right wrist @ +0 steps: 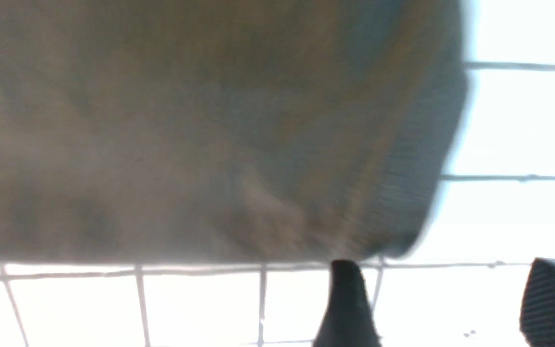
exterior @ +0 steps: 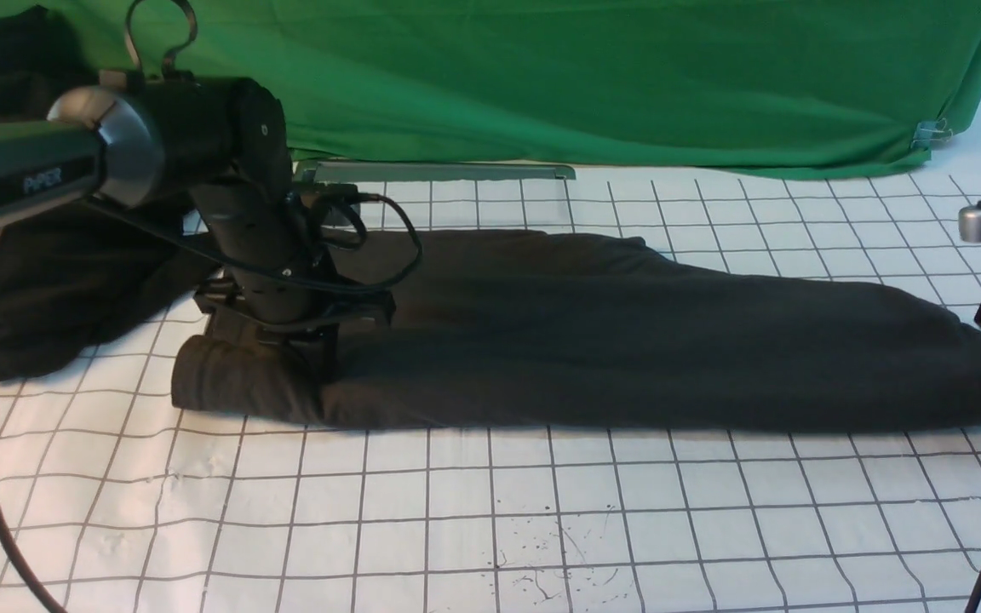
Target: Fold a long-sleeved shirt over a white checkered tablecloth.
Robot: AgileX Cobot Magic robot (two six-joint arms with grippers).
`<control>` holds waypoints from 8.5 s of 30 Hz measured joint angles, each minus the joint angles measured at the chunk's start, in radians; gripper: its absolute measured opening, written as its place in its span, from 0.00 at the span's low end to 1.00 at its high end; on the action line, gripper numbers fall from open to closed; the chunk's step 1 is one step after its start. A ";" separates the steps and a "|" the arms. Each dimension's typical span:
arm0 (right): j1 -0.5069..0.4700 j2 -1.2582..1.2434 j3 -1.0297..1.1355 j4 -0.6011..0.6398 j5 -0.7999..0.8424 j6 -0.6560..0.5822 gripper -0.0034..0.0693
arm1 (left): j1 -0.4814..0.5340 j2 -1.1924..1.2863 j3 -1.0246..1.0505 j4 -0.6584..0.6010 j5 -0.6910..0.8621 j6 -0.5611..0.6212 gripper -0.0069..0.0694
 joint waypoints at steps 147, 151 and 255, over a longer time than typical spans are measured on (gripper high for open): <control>0.550 -0.042 0.104 0.234 -0.106 0.047 0.05 | -0.083 -0.194 0.204 -0.057 -0.165 -0.065 0.09; 0.546 -0.106 0.043 0.234 -0.119 0.047 0.05 | -0.073 -0.230 0.110 -0.059 -0.211 -0.071 0.09; 0.569 -1.365 0.537 0.124 -0.706 0.050 0.04 | -0.089 -1.236 0.483 0.003 -0.221 -0.062 0.09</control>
